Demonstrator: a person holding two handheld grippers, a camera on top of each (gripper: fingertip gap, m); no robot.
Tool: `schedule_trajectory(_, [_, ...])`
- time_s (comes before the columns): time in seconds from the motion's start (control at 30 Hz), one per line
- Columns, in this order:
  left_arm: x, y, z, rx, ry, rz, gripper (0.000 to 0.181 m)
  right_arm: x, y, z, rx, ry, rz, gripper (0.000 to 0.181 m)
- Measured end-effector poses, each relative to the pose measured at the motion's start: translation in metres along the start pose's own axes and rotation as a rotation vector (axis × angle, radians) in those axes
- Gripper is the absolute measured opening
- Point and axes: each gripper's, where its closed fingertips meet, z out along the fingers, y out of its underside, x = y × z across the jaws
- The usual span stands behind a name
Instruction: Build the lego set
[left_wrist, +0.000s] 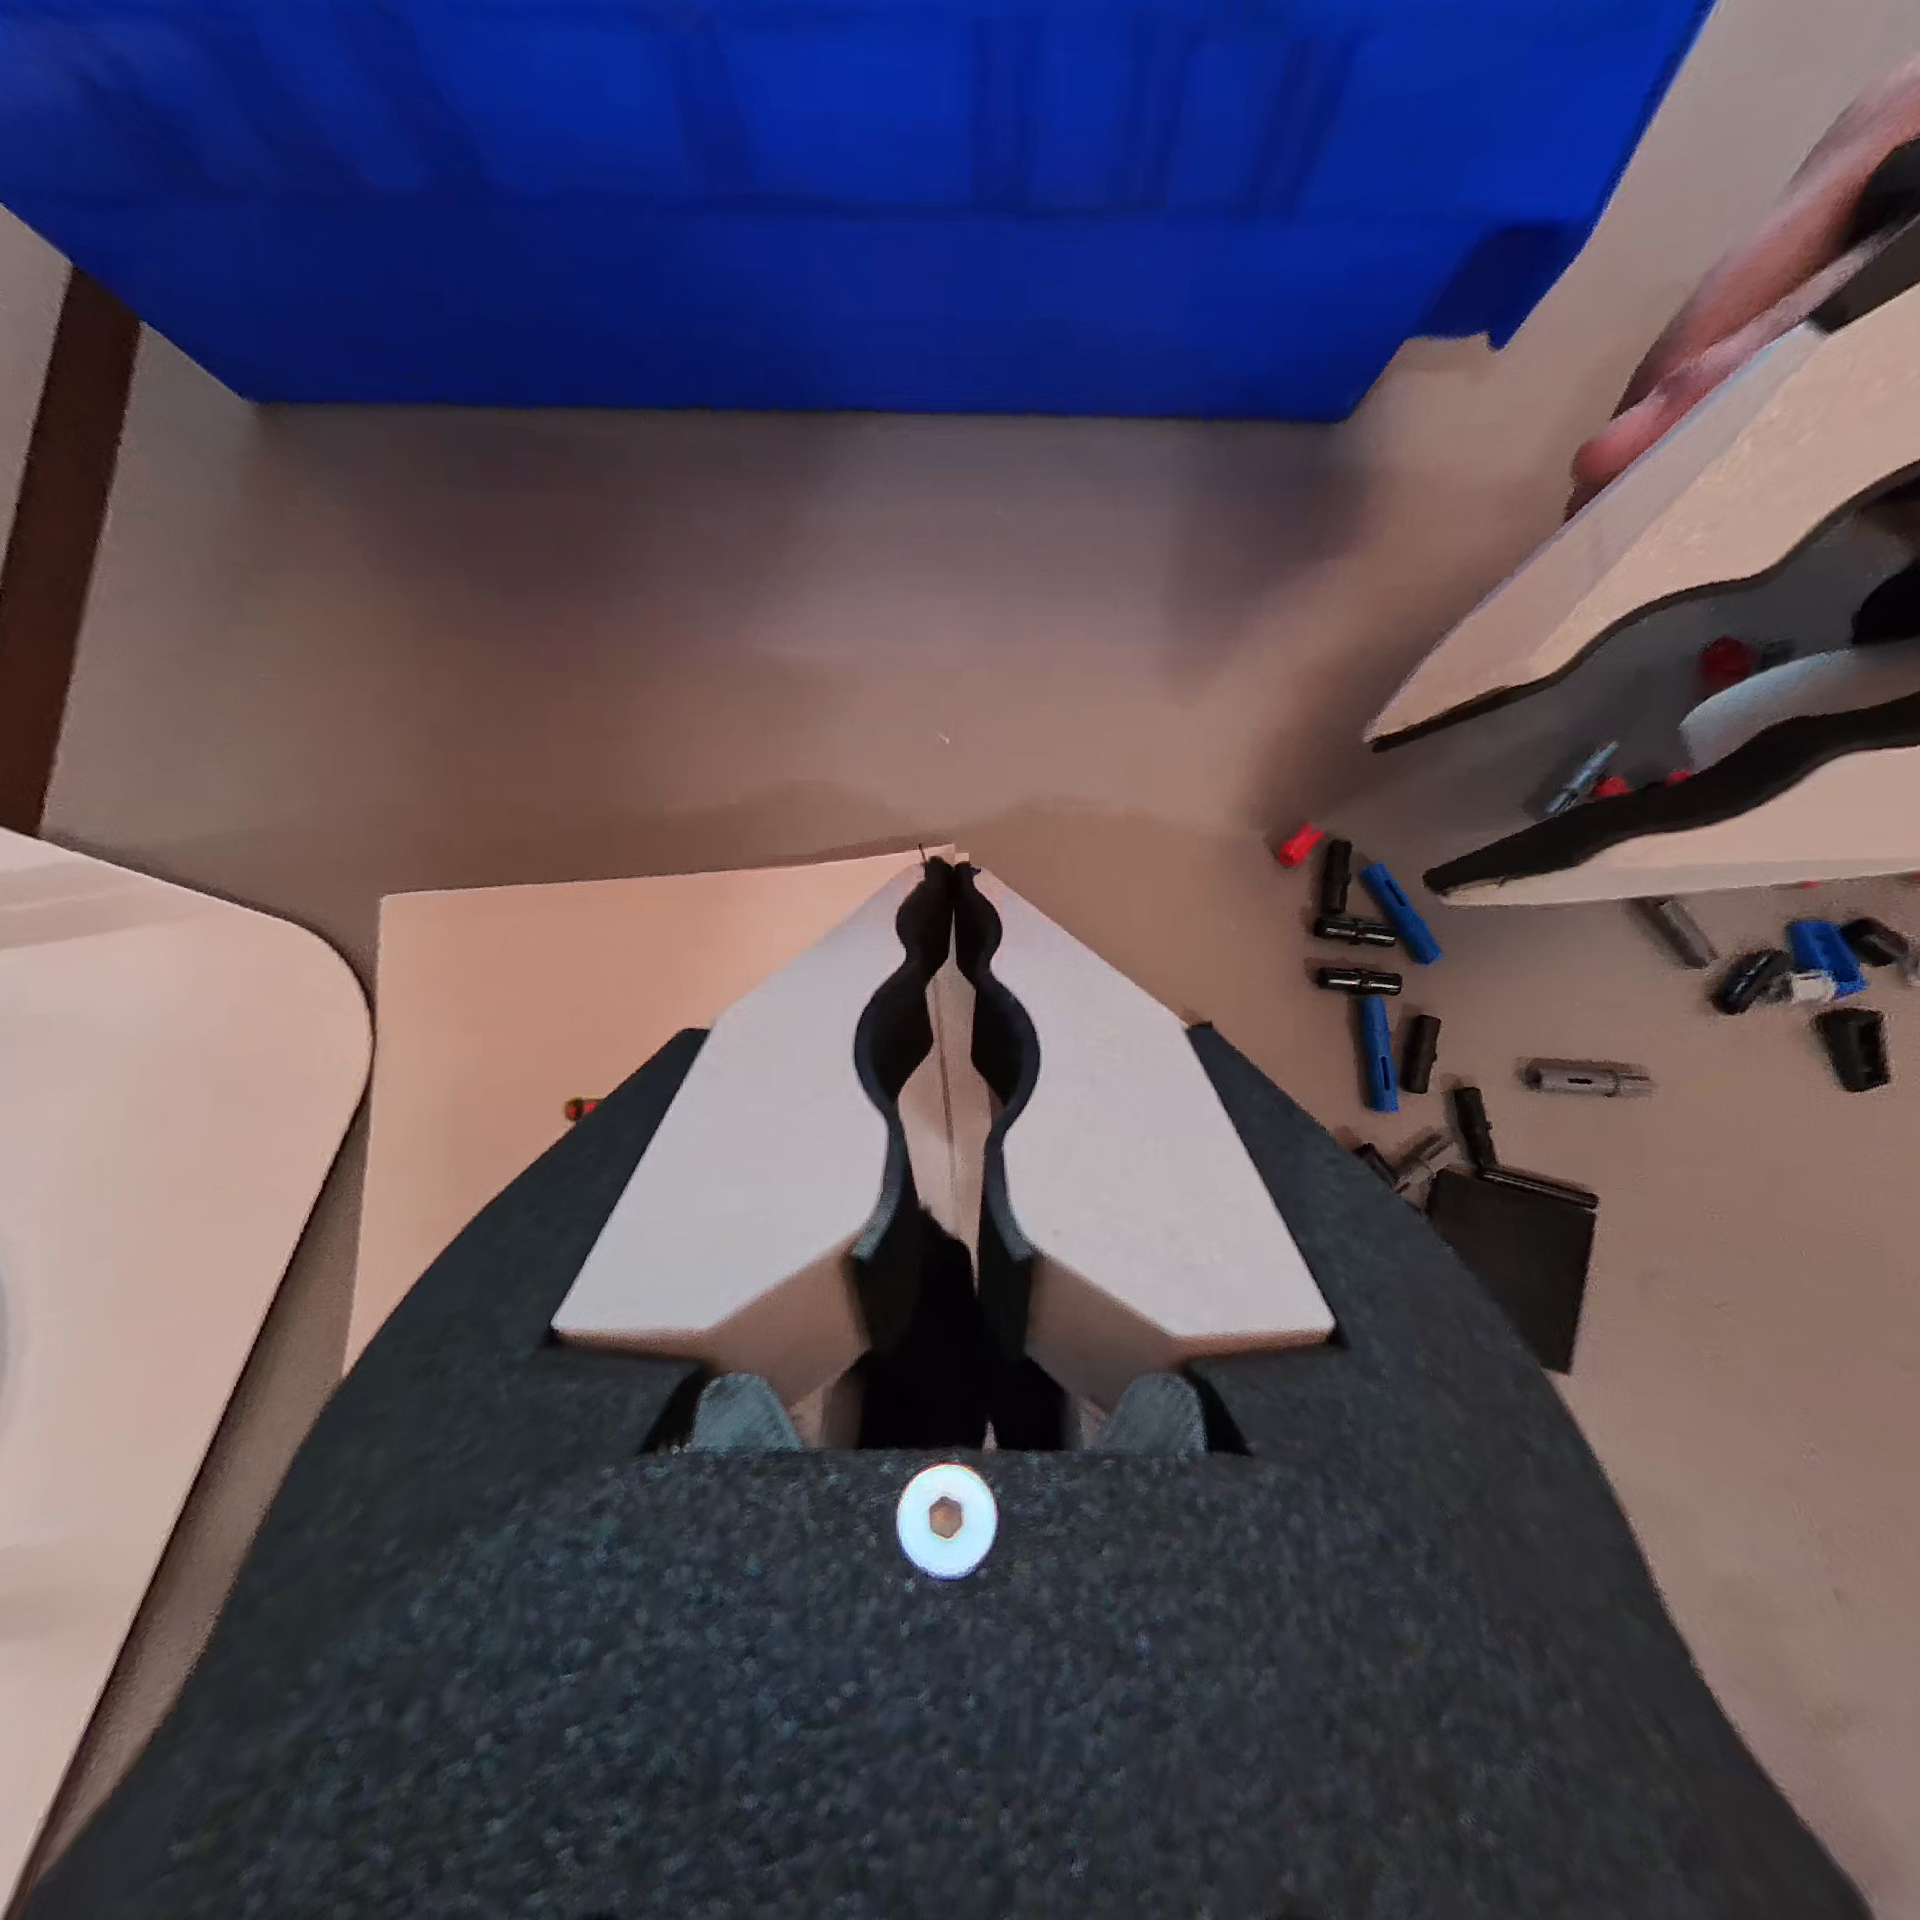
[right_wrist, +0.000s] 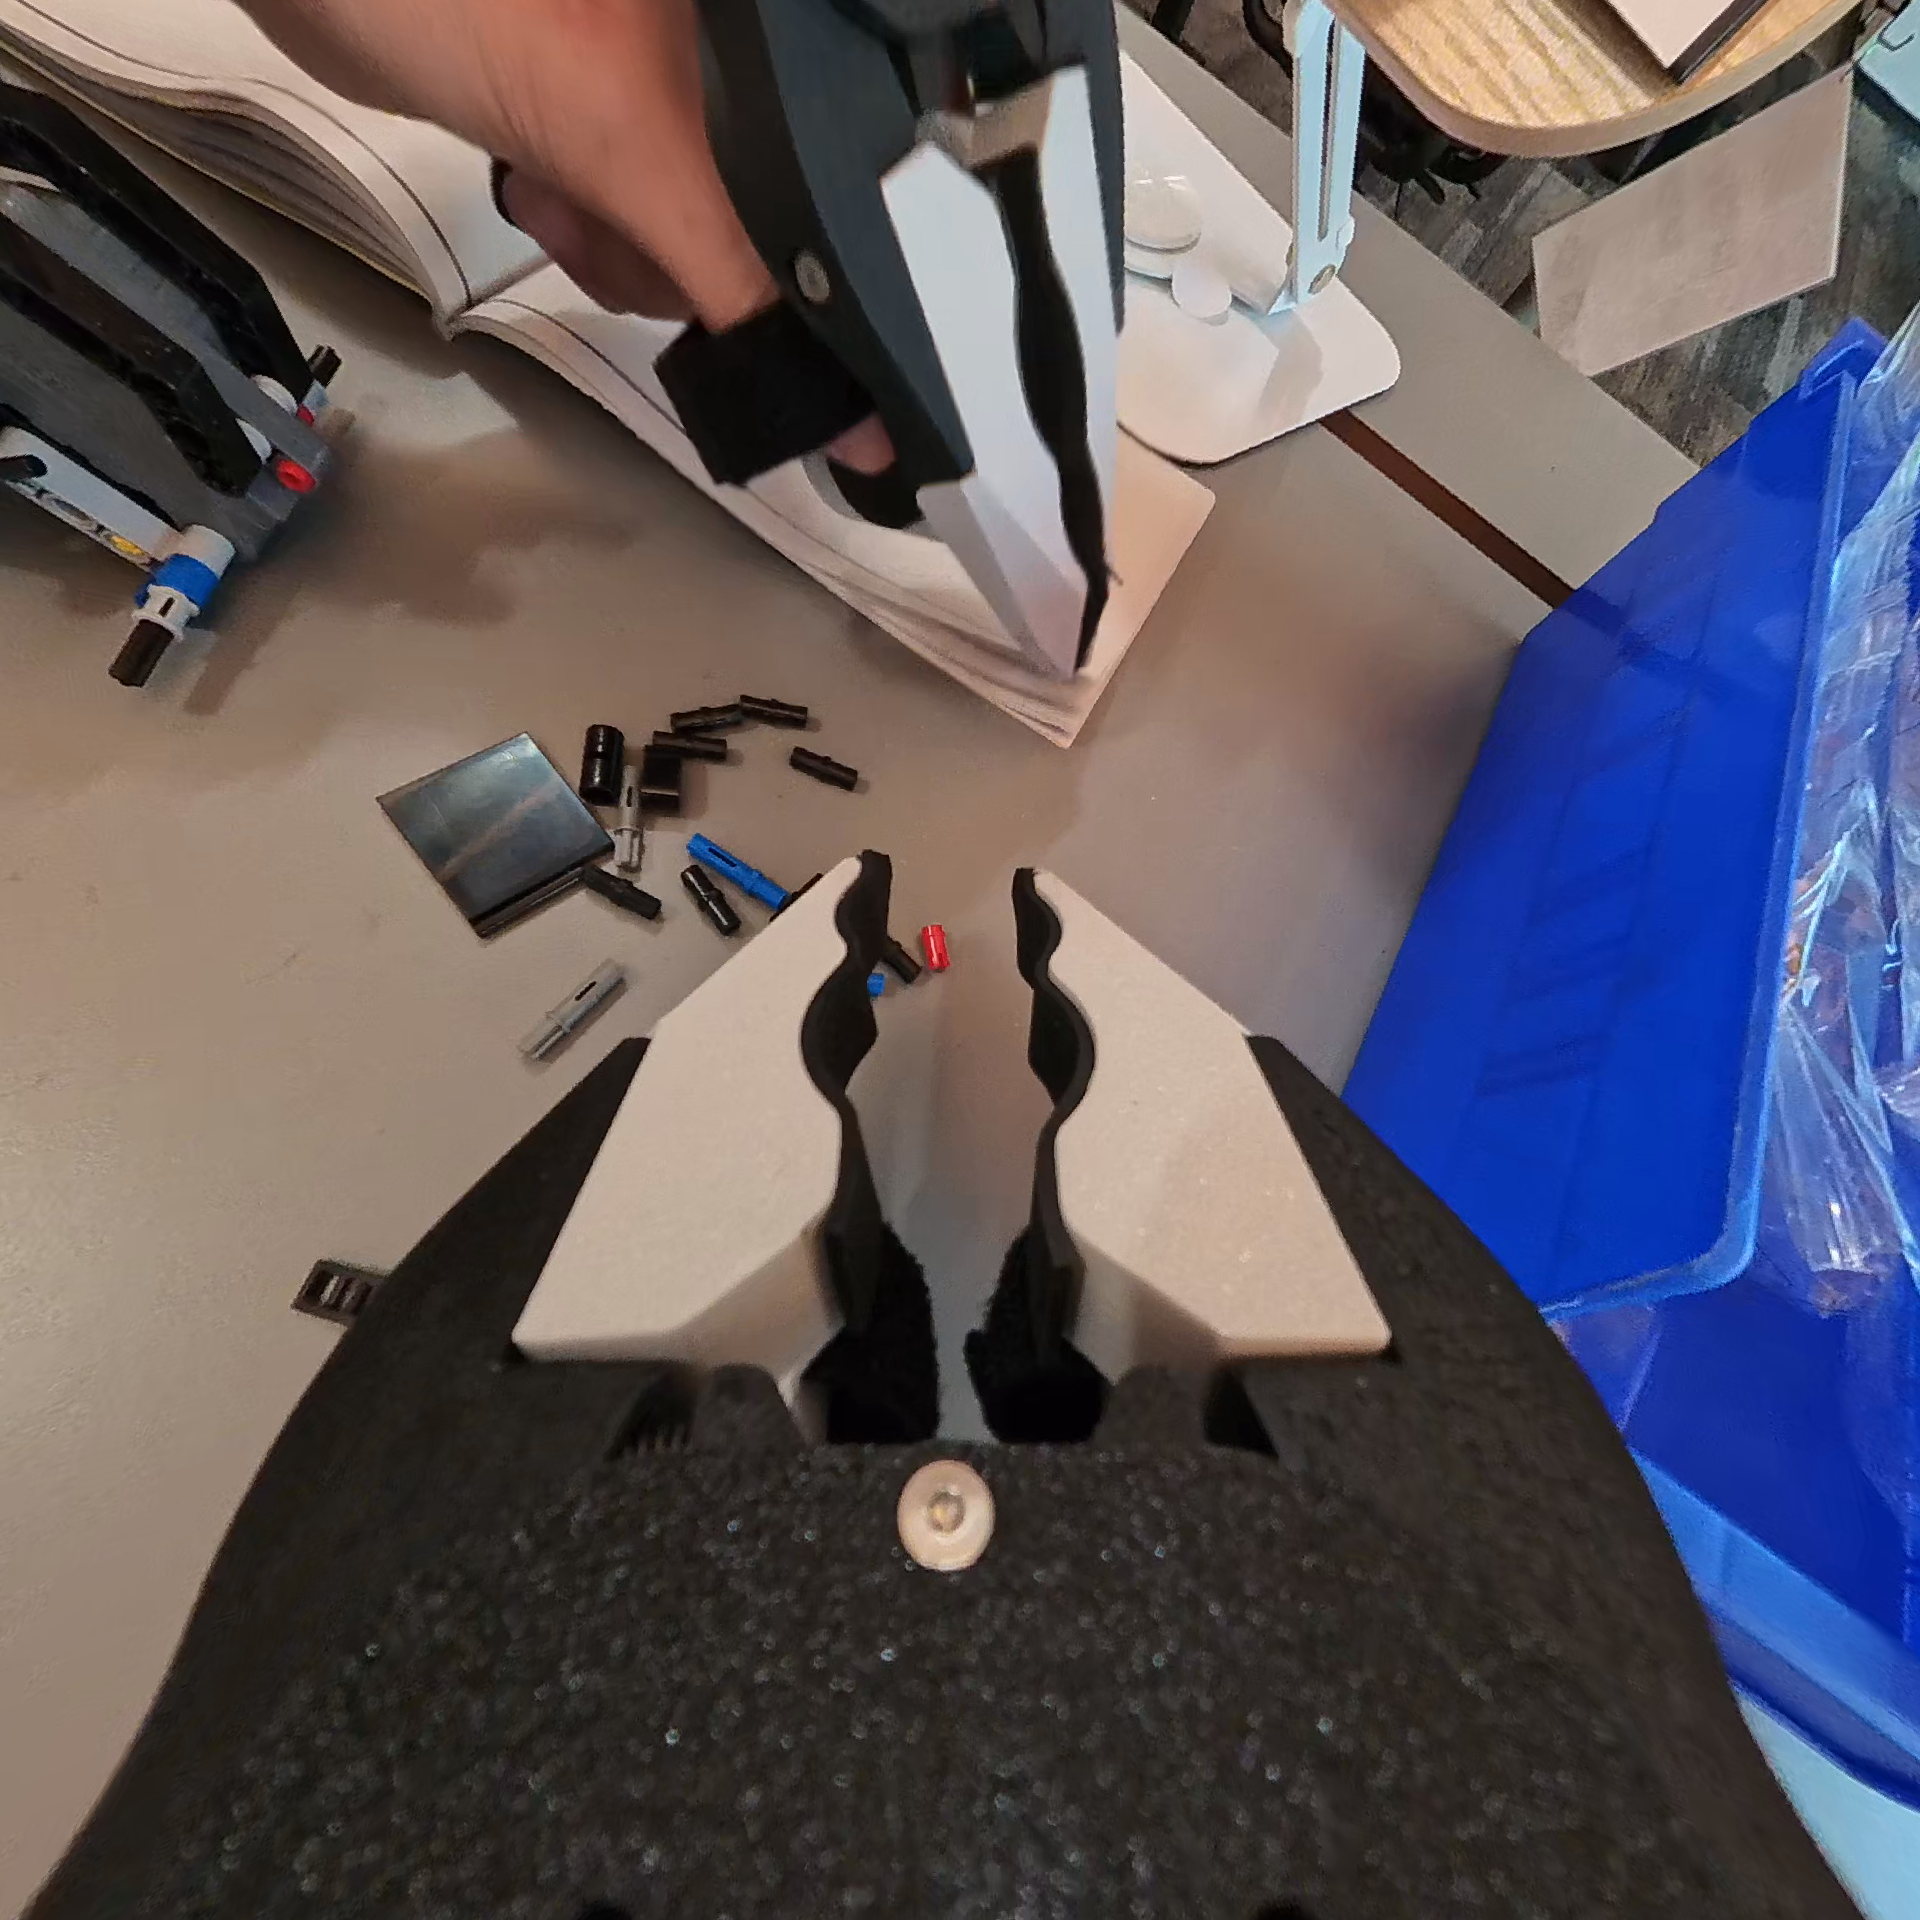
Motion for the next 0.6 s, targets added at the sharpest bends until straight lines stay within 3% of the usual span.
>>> schedule_trajectory(0.2, [-0.006,-0.012,-0.027,0.110,0.026,-0.111,0.000,-0.001,-0.014,0.012,0.025,-0.080,0.139,0.025])
schedule_trajectory(0.4, [-0.012,-0.024,-0.060,0.251,0.024,-0.186,0.000,0.009,-0.050,0.044,0.006,-0.149,0.237,0.050])
schedule_trajectory(0.53, [-0.018,-0.030,-0.090,0.372,-0.005,-0.246,0.000,-0.012,-0.085,0.063,0.061,-0.307,0.378,0.073])
schedule_trajectory(0.6, [-0.022,-0.034,-0.111,0.448,-0.021,-0.295,0.000,-0.019,-0.100,0.074,0.072,-0.306,0.412,0.082])
